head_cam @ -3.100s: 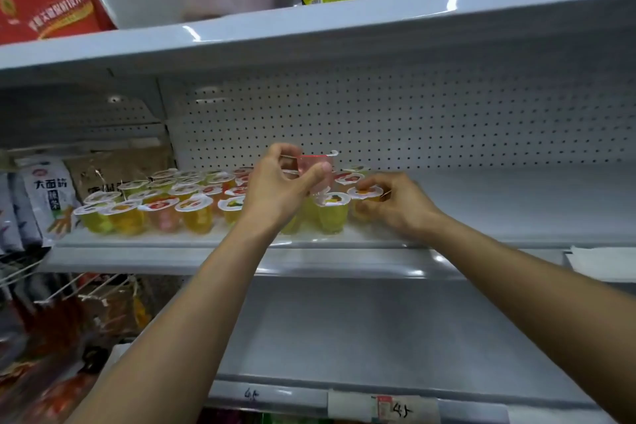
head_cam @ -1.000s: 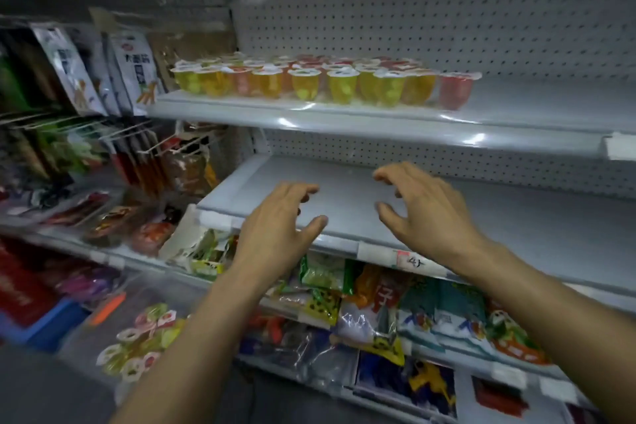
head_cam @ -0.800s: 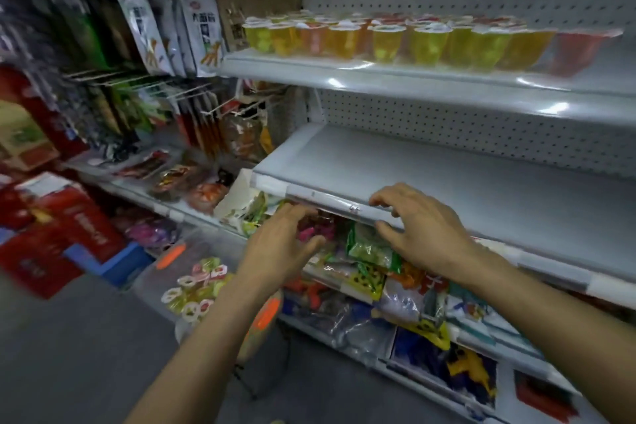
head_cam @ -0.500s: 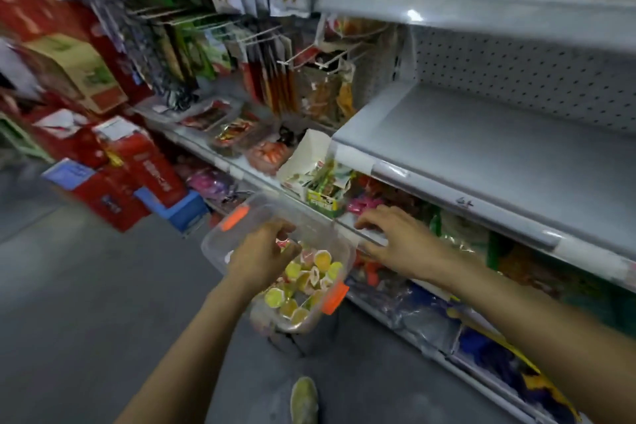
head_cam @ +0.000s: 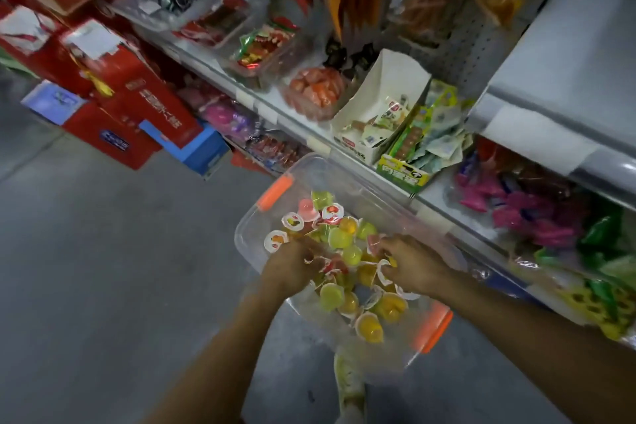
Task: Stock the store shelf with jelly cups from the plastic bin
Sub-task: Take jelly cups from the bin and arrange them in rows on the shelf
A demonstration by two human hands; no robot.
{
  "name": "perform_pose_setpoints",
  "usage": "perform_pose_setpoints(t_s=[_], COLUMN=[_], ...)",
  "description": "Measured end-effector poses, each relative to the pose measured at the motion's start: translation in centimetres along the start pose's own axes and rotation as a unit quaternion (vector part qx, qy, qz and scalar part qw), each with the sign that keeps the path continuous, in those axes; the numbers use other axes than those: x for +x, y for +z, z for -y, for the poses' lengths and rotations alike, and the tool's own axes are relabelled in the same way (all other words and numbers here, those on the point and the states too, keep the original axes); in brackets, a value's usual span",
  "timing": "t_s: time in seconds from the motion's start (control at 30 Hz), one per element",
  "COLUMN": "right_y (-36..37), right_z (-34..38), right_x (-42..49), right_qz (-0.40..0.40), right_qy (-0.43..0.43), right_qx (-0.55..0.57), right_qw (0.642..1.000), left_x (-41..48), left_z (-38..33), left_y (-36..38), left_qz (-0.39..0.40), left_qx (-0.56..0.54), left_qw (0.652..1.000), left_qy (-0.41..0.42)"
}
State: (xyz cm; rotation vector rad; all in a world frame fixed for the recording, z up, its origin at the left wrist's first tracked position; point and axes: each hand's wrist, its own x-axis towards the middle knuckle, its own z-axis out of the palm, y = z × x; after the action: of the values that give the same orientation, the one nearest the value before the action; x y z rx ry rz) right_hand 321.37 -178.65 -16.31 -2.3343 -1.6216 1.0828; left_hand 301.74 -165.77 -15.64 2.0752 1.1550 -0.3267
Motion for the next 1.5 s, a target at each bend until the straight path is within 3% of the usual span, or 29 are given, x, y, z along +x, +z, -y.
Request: perform_pose_setpoints(t_s=[0.13, 0.37, 0.6, 0.7, 0.83, 0.9, 0.97, 1.1, 1.2, 1.3, 1.37, 1.5], right_y=[3.2, 6.6, 8.7, 8.6, 8.6, 8.6, 8.9, 8.6, 7.6, 5.7, 4.4, 2.0], right_z=[-1.4, -2.9, -3.9, -4.0, -4.2, -4.5, -4.7, -4.7, -4.2, -3.7, -3.7, -5.0], right_x=[5.0, 10.6, 12.5, 12.6, 12.4, 12.0, 11.4, 8.6, 5.3, 1.1, -2.5, -11.2], right_qz=[-0.004, 0.033, 0.022, -0.056, -0.078, -0.132, -0.202, -0.312, -0.27, -0.265, -0.27, -0.311], right_qy=[0.008, -0.029, -0.012, -0.042, -0.076, -0.113, -0.135, -0.103, -0.028, 0.053, 0.053, 0.018], right_qx=[-0.143, -0.375, -0.41, -0.424, -0.402, -0.374, -0.342, -0.141, 0.065, 0.25, 0.348, 0.418], right_qw=[0.99, 0.926, 0.912, 0.903, 0.909, 0.911, 0.908, 0.934, 0.96, 0.93, 0.896, 0.853], left_x=[5.3, 11.9, 14.6, 14.9, 15.4, 15.5, 15.2, 12.6, 9.2, 5.3, 2.4, -4.8], left_z=[0.6, 1.5, 2.2, 2.2, 1.7, 1.7, 2.0, 1.0, -1.1, -3.5, -5.5, -11.0], left_y=[3.3, 8.6, 10.2, 10.5, 9.9, 9.7, 9.7, 9.9, 9.8, 9.8, 9.8, 9.8], left_qz=[0.033, 0.03, -0.018, -0.038, -0.042, -0.056, -0.071, -0.134, -0.116, -0.119, -0.119, -0.106], left_qx=[0.022, 0.101, 0.251, 0.313, 0.392, 0.395, 0.348, 0.065, -0.159, -0.288, -0.315, -0.31], left_qw=[0.999, 0.994, 0.964, 0.941, 0.906, 0.901, 0.921, 0.987, 0.98, 0.95, 0.941, 0.945], left_qy=[0.028, 0.026, 0.09, 0.121, 0.157, 0.172, 0.16, 0.063, -0.006, -0.025, -0.024, -0.004])
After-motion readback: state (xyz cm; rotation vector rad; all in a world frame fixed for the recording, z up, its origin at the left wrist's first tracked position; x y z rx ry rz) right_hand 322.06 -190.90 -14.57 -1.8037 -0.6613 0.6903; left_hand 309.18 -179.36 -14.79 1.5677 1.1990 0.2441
